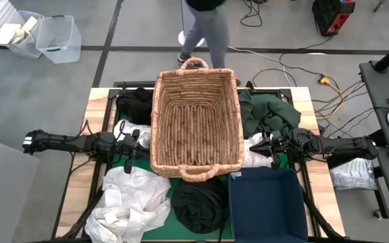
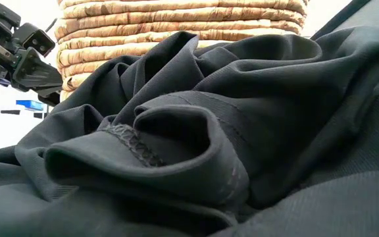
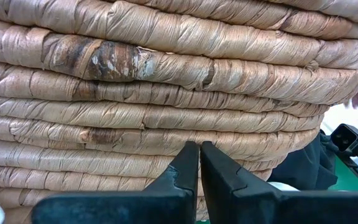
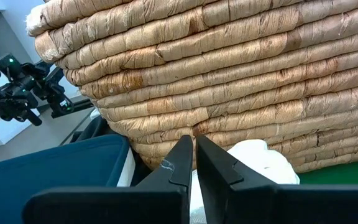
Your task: Sort clothes
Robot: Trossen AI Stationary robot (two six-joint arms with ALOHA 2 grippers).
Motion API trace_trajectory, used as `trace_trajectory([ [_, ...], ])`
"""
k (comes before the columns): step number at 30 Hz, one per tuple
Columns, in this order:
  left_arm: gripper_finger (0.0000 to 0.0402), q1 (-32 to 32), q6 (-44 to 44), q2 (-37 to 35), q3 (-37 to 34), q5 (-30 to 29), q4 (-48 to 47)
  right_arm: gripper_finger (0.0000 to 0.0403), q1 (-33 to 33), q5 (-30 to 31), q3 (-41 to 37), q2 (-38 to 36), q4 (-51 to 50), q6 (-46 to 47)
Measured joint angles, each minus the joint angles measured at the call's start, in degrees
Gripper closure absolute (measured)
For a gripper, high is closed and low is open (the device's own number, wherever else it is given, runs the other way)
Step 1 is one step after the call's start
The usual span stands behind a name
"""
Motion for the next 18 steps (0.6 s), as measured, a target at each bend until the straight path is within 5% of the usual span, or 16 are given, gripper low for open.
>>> trace_trajectory([
  [18, 0.0401, 0.0, 0.0, 0.0, 0.0, 0.0, 0.1, 0.039, 0.0, 0.0, 0.0, 0.0, 0.0, -1.4],
])
